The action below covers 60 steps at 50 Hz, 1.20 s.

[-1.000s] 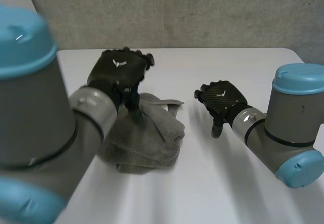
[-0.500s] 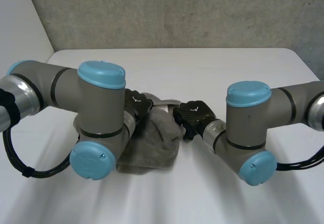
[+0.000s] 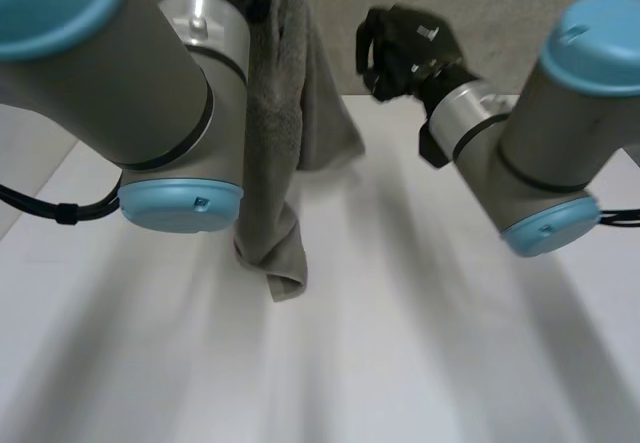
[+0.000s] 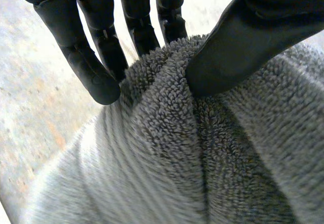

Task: Fold the towel.

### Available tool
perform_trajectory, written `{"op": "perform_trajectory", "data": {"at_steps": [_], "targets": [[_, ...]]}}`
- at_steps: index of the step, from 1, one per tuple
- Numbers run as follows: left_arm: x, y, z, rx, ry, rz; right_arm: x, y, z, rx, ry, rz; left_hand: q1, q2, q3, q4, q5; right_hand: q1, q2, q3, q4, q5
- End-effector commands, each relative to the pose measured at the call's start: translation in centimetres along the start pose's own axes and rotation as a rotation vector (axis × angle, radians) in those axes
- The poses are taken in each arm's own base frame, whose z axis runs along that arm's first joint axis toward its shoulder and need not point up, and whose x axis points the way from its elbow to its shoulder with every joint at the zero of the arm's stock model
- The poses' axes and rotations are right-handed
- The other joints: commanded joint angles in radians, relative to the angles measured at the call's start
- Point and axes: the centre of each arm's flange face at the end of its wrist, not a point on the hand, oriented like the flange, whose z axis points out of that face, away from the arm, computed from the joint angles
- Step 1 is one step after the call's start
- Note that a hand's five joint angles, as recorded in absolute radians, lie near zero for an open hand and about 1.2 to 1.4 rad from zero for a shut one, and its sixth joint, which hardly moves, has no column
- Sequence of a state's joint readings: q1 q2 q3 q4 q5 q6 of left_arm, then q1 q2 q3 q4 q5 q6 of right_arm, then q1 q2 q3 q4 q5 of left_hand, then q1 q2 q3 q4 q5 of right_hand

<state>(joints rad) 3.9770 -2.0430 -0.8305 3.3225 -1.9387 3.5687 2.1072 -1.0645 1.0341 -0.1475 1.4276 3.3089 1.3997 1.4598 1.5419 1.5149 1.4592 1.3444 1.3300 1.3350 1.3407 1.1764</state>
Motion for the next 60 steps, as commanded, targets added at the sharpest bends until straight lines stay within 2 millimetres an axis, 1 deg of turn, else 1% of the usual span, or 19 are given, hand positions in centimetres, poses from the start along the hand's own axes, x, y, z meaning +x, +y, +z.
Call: {"op": "perform_trajectory", "data": {"at_steps": [1,5,7,8,10,11,12,13,15,16,18,21,23,27,37,40,44,53,60], "targets": [[-0.1,-3.5,-3.3,0.007,0.044,-0.131,0.3,-1.9,-1.6,0.01,0.003,-0.053,-0.003,-0.064,-0.146,-0.119,-0.237,0.052,0.066,0.061,0.056,0.045],[-0.9,-3.4,-4.8,-0.022,0.059,-0.178,1.4,-1.8,-2.2,-0.006,0.031,-0.12,-0.003,-0.064,-0.146,-0.119,-0.237,-0.088,-0.074,-0.079,-0.084,-0.095],[-0.8,-1.0,-7.0,-0.123,0.095,-0.164,2.4,-1.2,-2.7,-0.046,0.058,-0.191,-0.003,-0.064,-0.146,-0.119,-0.237,-0.336,-0.322,-0.327,-0.333,-0.343],[-0.8,-1.0,-7.0,-0.124,0.095,-0.163,2.4,-1.2,-2.7,-0.046,0.058,-0.191,-0.003,-0.064,-0.146,-0.119,-0.237,-0.338,-0.323,-0.328,-0.334,-0.344],[-0.7,2.8,-10.3,-0.274,0.142,-0.094,2.5,-0.8,-3.0,-0.073,0.06,-0.219,-0.003,-0.064,-0.146,-0.119,-0.237,-0.47,-0.455,-0.46,-0.466,-0.476],[-0.7,2.8,-10.3,-0.274,0.142,-0.094,2.7,-0.5,-3.4,-0.096,0.066,-0.245,-0.003,-0.064,-0.146,-0.119,-0.237,-0.609,-0.595,-0.6,-0.605,-0.616],[-0.9,4.4,-12.1,-0.34,0.166,-0.062,2.8,-0.3,-3.7,-0.122,0.068,-0.268,-0.003,-0.064,-0.146,-0.119,-0.237,-0.698,-0.683,-0.688,-0.694,-0.704],[-0.9,4.4,-12.1,-0.341,0.166,-0.062,2.8,-0.2,-3.7,-0.123,0.068,-0.268,-0.003,-0.064,-0.146,-0.119,-0.237,-0.699,-0.684,-0.689,-0.695,-0.705],[-1.3,7.1,-15.4,-0.451,0.215,-0.009,3.1,0.5,-4.1,-0.171,0.067,-0.309,-0.015,-0.075,-0.157,-0.13,-0.249,-0.745,-0.731,-0.736,-0.742,-0.752],[-1.3,7.1,-15.5,-0.451,0.215,-0.009,3.1,0.5,-4.1,-0.171,0.067,-0.309,-0.015,-0.075,-0.157,-0.13,-0.249,-0.746,-0.731,-0.736,-0.742,-0.752],[-1.3,8.9,-18.4,-0.539,0.279,0.034,3.1,0.6,-4.2,-0.181,0.062,-0.328,-0.208,-0.268,-0.35,-0.323,-0.442,-0.772,-0.758,-0.763,-0.768,-0.779],[-1.2,9.3,-19.6,-0.563,0.315,0.047,3.0,1.0,-4.1,-0.2,0.033,-0.362,-0.311,-0.371,-0.454,-0.426,-0.545,-0.831,-0.816,-0.821,-0.827,-0.837],[-1.0,8.4,-20.9,-0.55,0.388,0.046,2.5,1.9,-4.1,-0.227,-0.004,-0.381,-0.691,-0.751,-0.833,-0.806,-0.925,-0.875,-0.86,-0.865,-0.871,-0.881],[-1.1,7.4,-20.7,-0.516,0.414,0.04,2.6,3.1,-4.0,-0.27,-0.017,-0.384,-0.901,-0.962,-1.044,-1.017,-1.135,-0.948,-0.933,-0.938,-0.944,-0.954],[-3.7,5.0,-13.7,-0.378,0.245,0.024,2.9,5.4,-4.0,-0.386,-0.029,-0.383,-1.045,-1.105,-1.188,-1.16,-1.279,-0.989,-0.975,-0.98,-0.986,-0.996],[-3.7,4.8,-12.8,-0.366,0.234,0.02,3.0,6.3,-3.7,-0.41,-0.05,-0.398,-1.045,-1.105,-1.188,-1.16,-1.279,-0.989,-0.975,-0.98,-0.986,-0.996],[-2.6,7.6,-12.2,-0.464,0.256,0.045,3.4,8.0,-3.2,-0.439,-0.066,-0.438,-1.019,-1.079,-1.161,-1.134,-1.253,-0.978,-0.963,-0.968,-0.974,-0.984],[-0.8,13.2,-15.0,-0.723,0.325,0.071,4.1,11.6,-1.8,-0.483,-0.134,-0.523,-1.028,-1.088,-1.17,-1.143,-1.262,-0.969,-0.954,-0.959,-0.965,-0.975],[-0.2,15.4,-15.2,-0.786,0.304,0.066,4.8,14.0,-0.3,-0.495,-0.156,-0.549,-1.042,-1.102,-1.185,-1.157,-1.276,-0.975,-0.96,-0.965,-0.971,-0.981]]}}
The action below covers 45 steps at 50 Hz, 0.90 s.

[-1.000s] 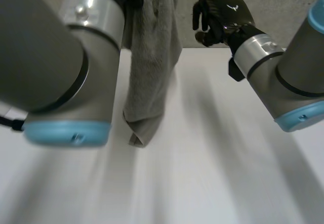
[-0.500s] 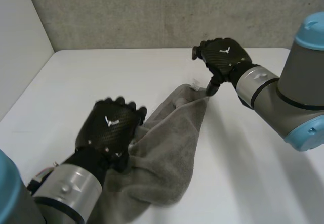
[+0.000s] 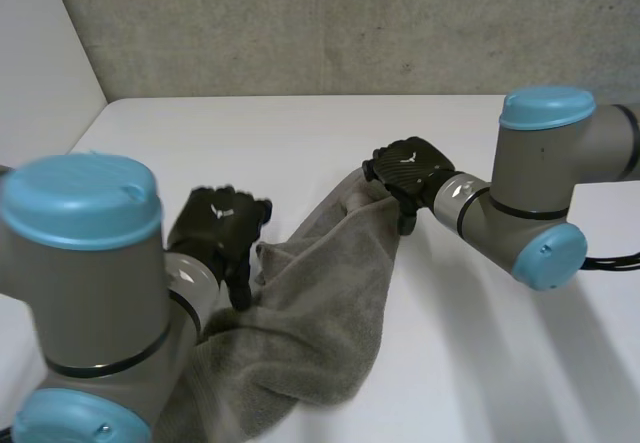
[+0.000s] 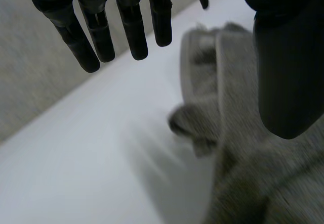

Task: Fold the towel.

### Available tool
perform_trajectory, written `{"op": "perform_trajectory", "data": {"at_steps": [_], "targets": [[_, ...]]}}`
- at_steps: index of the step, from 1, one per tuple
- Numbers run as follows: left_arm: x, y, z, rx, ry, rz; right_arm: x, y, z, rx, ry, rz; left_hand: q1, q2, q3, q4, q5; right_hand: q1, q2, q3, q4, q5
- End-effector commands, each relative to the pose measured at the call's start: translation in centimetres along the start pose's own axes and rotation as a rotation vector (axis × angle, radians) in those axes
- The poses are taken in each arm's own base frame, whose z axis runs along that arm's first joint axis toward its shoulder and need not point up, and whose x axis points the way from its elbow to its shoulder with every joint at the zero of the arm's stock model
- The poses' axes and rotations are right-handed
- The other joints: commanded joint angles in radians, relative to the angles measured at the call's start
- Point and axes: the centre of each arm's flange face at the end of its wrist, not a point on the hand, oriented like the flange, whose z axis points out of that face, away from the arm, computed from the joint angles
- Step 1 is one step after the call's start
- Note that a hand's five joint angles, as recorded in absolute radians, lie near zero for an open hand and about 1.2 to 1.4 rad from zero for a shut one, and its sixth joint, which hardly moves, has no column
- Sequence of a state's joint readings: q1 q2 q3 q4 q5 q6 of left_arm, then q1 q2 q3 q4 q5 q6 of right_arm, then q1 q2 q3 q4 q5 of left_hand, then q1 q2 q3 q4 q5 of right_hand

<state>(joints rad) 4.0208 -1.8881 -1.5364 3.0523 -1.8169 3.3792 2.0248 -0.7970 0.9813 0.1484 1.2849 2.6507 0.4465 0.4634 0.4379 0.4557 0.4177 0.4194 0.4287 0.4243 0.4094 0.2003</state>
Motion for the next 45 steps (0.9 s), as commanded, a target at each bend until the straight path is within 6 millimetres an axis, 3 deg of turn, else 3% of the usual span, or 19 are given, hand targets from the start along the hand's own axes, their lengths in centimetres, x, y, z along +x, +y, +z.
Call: {"op": "perform_trajectory", "data": {"at_steps": [1,12,14,15,17,18,19,20,34,38,45], "targets": [[0.5,2.2,1.7,-0.081,-0.017,-0.019,-0.2,1.7,2.4,-0.006,-0.022,-0.022,-0.089,-0.106,-0.081,-0.098,-0.235,-0.05,-0.059,-0.054,-0.04,-0.005],[0.9,4.4,2.5,-0.161,-0.003,-0.004,-1.3,4.1,4.3,-0.013,-0.08,-0.006,-0.092,-0.109,-0.084,-0.101,-0.238,0.012,0.003,0.007,0.022,0.057],[1.0,4.6,2.5,-0.168,-0.001,-0.003,-1.4,4.3,4.5,-0.013,-0.082,-0.004,-0.092,-0.109,-0.083,-0.101,-0.238,0.269,0.259,0.264,0.279,0.313],[1.1,4.7,2.5,-0.17,0.004,-0.001,-1.4,4.3,4.5,-0.013,-0.082,-0.004,-0.089,-0.106,-0.081,-0.098,-0.235,0.27,0.261,0.266,0.28,0.315],[1.2,4.9,2.6,-0.176,0.005,-0.001,-1.4,4.1,4.5,-0.008,-0.083,-0.001,-0.089,-0.106,-0.081,-0.098,-0.235,0.679,0.67,0.675,0.689,0.724],[1.2,4.9,2.6,-0.176,0.005,-0.001,-1.4,4.1,4.5,-0.008,-0.083,-0.001,-0.089,-0.106,-0.081,-0.098,-0.235,0.681,0.672,0.677,0.691,0.726],[1.3,5.0,2.7,-0.181,0.006,0.002,-1.3,3.8,4.4,-0.002,-0.077,0.002,-0.083,-0.1,-0.075,-0.092,-0.229,0.902,0.893,0.897,0.912,0.947],[1.3,5.2,2.8,-0.185,0.009,0.003,-1.2,3.7,4.4,0.0,-0.078,0.012,-0.077,-0.094,-0.069,-0.087,-0.223,0.976,0.967,0.971,0.986,1.021],[1.8,5.9,4.5,-0.202,0.005,0.007,0.8,2.1,2.7,0.022,-0.037,0.143,-0.063,-0.08,-0.054,-0.072,-0.208,0.977,0.968,0.972,0.987,1.021],[1.9,6.0,5.0,-0.204,0.003,0.009,3.2,1.5,0.5,0.013,0.011,0.195,-0.069,-0.085,-0.06,-0.078,-0.214,0.977,0.968,0.972,0.987,1.021],[2.0,6.7,5.6,-0.222,0.0,0.013,4.2,1.4,-2.9,-0.003,-0.016,0.236,-0.06,-0.077,-0.051,-0.069,-0.206,0.977,0.968,0.972,0.987,1.021]]}}
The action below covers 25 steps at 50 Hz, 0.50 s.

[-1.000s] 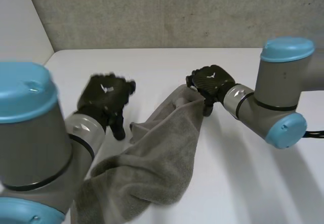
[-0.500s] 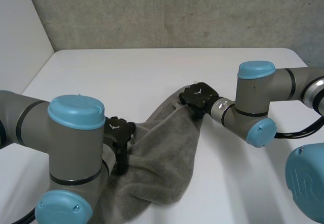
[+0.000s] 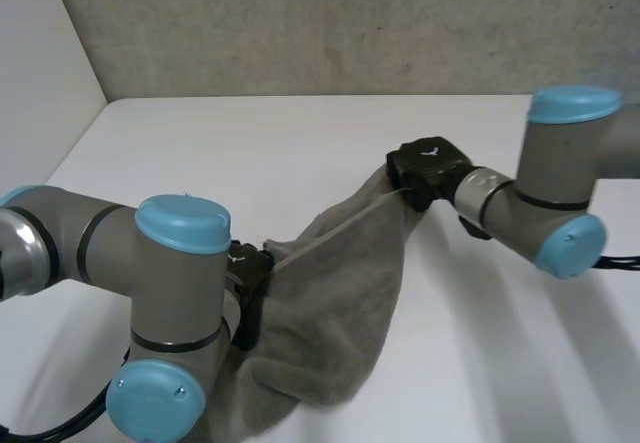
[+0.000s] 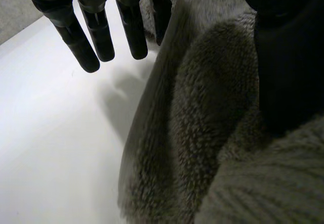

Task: Fold the towel.

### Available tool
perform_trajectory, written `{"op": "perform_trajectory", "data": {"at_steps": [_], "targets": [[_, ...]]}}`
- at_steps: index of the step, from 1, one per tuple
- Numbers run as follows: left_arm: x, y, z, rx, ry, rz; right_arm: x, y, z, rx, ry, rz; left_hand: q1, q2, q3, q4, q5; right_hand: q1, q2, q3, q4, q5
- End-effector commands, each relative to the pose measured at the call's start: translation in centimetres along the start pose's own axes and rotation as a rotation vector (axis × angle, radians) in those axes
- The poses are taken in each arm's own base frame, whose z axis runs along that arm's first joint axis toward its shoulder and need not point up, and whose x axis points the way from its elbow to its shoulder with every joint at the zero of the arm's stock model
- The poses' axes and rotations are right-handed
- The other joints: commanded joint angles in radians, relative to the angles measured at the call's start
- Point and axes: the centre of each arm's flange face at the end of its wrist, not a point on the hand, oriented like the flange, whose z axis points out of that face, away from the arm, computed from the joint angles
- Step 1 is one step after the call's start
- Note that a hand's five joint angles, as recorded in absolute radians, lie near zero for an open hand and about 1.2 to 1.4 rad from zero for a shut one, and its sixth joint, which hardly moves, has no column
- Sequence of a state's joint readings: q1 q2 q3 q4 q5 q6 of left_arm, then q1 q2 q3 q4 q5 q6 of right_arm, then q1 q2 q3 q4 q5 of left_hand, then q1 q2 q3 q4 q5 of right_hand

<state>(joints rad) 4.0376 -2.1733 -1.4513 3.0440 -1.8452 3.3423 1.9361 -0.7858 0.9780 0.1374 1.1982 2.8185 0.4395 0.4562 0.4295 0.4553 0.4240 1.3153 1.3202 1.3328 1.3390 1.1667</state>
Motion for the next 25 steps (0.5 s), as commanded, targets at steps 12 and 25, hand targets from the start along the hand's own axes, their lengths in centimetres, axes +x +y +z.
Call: {"op": "perform_trajectory", "data": {"at_steps": [12,25], "targets": [[-1.4,-4.6,0.8,0.165,-0.082,-0.044,1.0,-1.1,-5.4,0.015,-0.072,0.049,0.957,0.94,0.967,0.941,0.798,0.081,0.076,0.063,0.057,0.055],[-8.2,-25.0,-3.6,0.904,-0.444,-0.033,8.7,-13.2,-2.8,0.642,0.415,-0.207,0.957,0.94,0.967,0.941,0.798,0.081,0.076,0.063,0.057,0.055]]}}
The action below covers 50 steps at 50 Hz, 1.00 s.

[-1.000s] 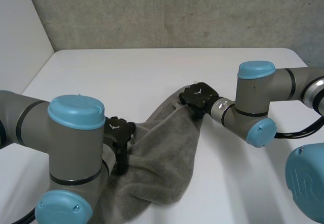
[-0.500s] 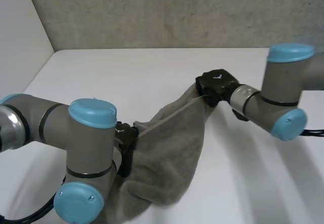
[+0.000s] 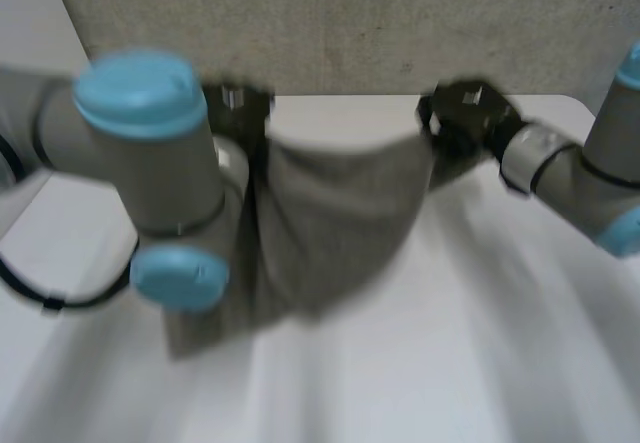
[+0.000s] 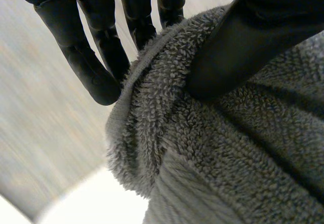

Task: Fold the towel.

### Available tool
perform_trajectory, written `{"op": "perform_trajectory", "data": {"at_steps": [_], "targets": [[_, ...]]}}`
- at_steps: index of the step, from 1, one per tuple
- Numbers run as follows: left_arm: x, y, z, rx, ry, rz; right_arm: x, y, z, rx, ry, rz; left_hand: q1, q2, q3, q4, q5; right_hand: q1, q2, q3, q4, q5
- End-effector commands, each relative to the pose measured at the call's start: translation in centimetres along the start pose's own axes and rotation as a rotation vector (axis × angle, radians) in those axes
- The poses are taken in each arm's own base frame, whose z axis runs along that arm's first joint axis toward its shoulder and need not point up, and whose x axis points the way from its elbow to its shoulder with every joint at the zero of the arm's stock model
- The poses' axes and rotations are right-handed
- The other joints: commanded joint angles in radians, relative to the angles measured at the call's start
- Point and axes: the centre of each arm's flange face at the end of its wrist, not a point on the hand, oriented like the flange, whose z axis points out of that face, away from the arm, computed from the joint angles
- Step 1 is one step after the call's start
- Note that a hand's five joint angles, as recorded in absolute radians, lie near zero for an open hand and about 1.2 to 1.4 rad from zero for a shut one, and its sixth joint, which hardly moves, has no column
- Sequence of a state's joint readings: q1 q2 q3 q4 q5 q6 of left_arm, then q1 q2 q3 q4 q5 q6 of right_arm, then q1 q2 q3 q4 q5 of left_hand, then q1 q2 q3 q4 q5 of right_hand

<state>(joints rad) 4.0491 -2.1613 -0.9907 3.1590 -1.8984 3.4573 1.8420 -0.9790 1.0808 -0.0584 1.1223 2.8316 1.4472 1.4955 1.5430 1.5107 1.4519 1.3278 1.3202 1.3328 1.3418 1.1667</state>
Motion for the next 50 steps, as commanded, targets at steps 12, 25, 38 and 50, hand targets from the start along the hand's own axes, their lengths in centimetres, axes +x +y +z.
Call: {"op": "perform_trajectory", "data": {"at_steps": [12,25,38,50], "targets": [[-4.2,-5.5,1.7,0.329,-0.264,0.15,1.3,-8.1,-0.9,0.435,0.245,-0.12,-0.053,-0.102,-0.149,-0.117,-0.233,0.068,0.076,0.063,0.054,0.055],[0.3,10.2,-3.6,-0.001,-0.072,0.292,-5.2,3.9,-5.4,-0.09,-0.025,-0.063,-0.332,-0.381,-0.428,-0.396,-0.512,0.068,0.076,0.063,0.054,0.055],[0.4,14.6,-7.0,-0.134,-0.014,0.336,-7.1,7.1,-7.9,-0.232,-0.077,-0.148,-0.602,-0.65,-0.698,-0.666,-0.781,0.068,0.076,0.063,0.054,0.055],[-0.1,14.9,-7.0,-0.147,-0.028,0.329,-6.1,9.1,-7.7,-0.306,0.065,-0.077,-0.667,-0.715,-0.763,-0.731,-0.846,-0.579,-0.571,-0.584,-0.593,-0.592]]}}
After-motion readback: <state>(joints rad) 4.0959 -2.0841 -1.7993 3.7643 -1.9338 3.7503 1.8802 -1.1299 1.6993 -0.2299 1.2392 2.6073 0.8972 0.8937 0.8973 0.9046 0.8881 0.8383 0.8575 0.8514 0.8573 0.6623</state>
